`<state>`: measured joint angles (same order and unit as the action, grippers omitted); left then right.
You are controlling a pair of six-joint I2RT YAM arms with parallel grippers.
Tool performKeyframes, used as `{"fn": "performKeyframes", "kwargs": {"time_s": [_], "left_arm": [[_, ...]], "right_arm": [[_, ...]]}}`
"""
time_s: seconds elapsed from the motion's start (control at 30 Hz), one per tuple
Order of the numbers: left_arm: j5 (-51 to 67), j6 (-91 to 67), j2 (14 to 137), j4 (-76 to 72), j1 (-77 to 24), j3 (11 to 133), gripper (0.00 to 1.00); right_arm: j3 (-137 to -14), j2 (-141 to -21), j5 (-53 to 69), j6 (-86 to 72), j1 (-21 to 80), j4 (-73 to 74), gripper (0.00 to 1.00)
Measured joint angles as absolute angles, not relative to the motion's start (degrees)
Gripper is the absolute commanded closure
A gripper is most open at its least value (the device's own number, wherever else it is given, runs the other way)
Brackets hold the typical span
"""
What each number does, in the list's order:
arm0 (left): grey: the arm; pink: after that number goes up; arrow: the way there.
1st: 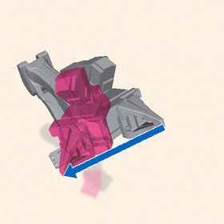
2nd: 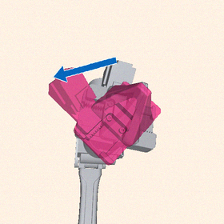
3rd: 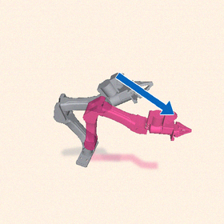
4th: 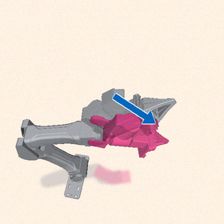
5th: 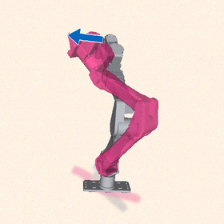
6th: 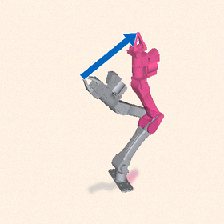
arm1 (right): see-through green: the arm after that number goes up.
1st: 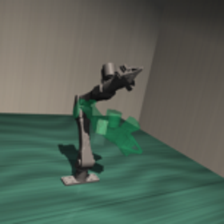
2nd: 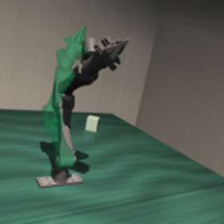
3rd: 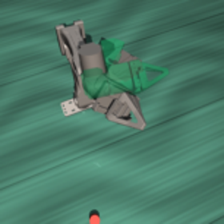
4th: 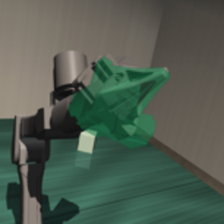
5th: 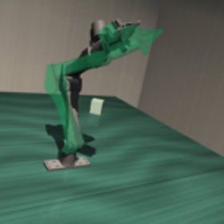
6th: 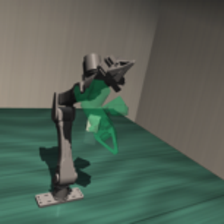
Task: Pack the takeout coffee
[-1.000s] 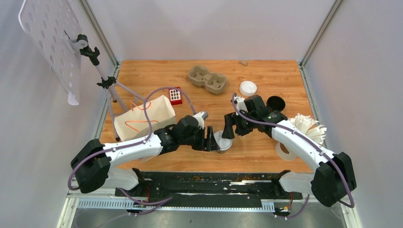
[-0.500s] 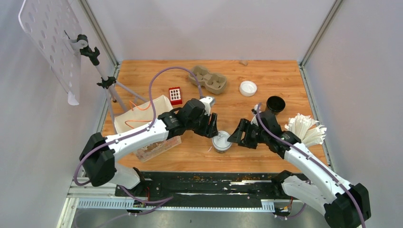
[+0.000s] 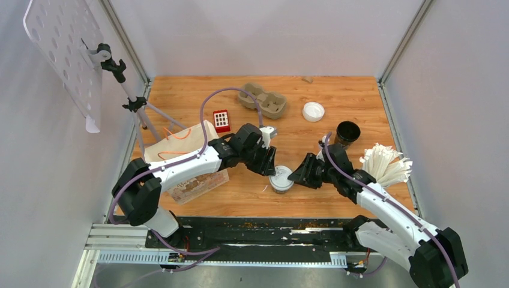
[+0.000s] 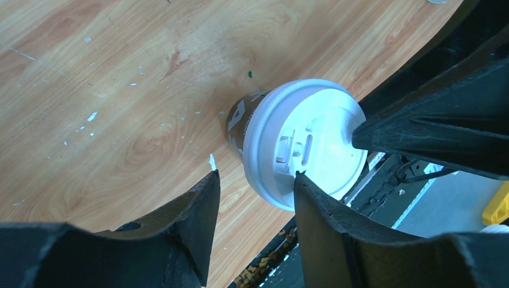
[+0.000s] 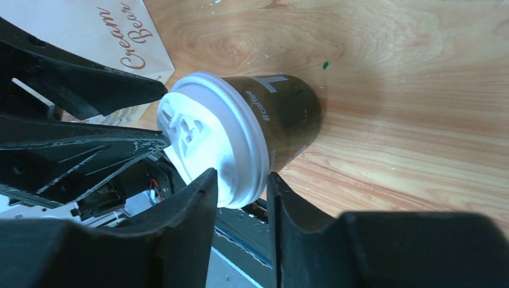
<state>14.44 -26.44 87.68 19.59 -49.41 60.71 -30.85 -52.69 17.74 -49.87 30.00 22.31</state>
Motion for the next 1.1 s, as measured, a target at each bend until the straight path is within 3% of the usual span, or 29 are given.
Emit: {"fn": "performKeyframes", "kwargs": {"time_s": [0.2, 1.1], "left_arm": [[16.0, -26.6, 88.2, 18.7, -49.4, 60.5, 0.49], [17.7, -31.9, 88.0, 7.0, -49.3, 53.1, 0.62]], "right_arm": [[-30.3, -53.8, 17.4, -47.9, 30.0, 21.5, 0.76], [-19.4, -54.5, 31.0, -43.2, 21.4, 0.7, 0.79]]}}
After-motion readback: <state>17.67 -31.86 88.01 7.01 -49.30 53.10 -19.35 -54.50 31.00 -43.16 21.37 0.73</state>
